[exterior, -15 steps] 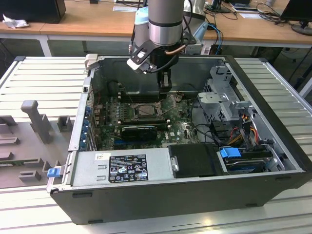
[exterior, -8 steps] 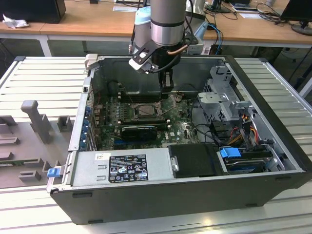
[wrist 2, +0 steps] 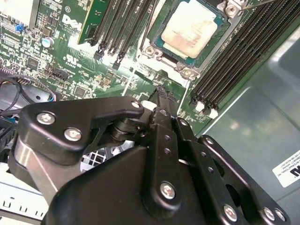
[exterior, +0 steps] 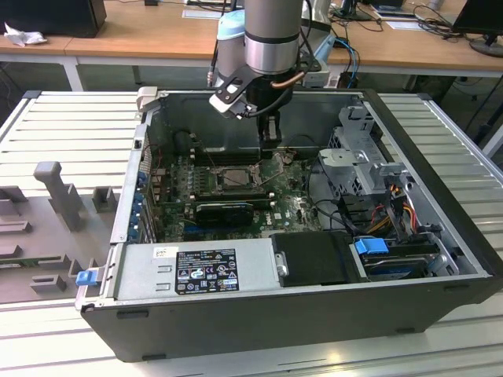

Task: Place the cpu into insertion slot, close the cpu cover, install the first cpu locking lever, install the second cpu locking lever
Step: 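Close the cpu cover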

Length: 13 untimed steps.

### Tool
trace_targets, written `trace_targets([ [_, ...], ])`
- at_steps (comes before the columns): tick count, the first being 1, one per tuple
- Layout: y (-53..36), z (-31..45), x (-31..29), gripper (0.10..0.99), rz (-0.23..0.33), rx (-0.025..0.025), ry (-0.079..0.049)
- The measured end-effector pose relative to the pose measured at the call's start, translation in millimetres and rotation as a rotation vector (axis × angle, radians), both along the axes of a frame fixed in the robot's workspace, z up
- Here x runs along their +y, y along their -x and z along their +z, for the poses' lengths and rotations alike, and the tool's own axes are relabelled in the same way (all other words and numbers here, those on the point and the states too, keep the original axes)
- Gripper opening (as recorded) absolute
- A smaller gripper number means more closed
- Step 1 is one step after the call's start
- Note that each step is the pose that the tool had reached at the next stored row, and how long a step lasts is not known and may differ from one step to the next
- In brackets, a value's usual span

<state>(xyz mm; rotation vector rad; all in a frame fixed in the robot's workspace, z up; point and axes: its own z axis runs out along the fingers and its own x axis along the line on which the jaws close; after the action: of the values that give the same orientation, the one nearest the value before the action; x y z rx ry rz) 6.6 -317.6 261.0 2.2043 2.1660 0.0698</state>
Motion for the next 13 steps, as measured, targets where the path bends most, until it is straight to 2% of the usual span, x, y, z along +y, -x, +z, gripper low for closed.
trace_targets([
  [4, -1.0, 0.0, 0.0, 0.106, 0.000, 0.0000, 0.000],
  [6, -4.3, 0.0, 0.0, 0.106, 0.000, 0.0002, 0.000],
  [8, -10.4, -0.2, 0.0, 0.106, 0.000, 0.0018, 0.000],
  [10, -21.9, -0.7, 0.0, 0.106, 0.000, 0.0038, 0.000],
  [13, -33.3, -2.0, 0.0, 0.106, 0.001, 0.0064, 0.000],
])
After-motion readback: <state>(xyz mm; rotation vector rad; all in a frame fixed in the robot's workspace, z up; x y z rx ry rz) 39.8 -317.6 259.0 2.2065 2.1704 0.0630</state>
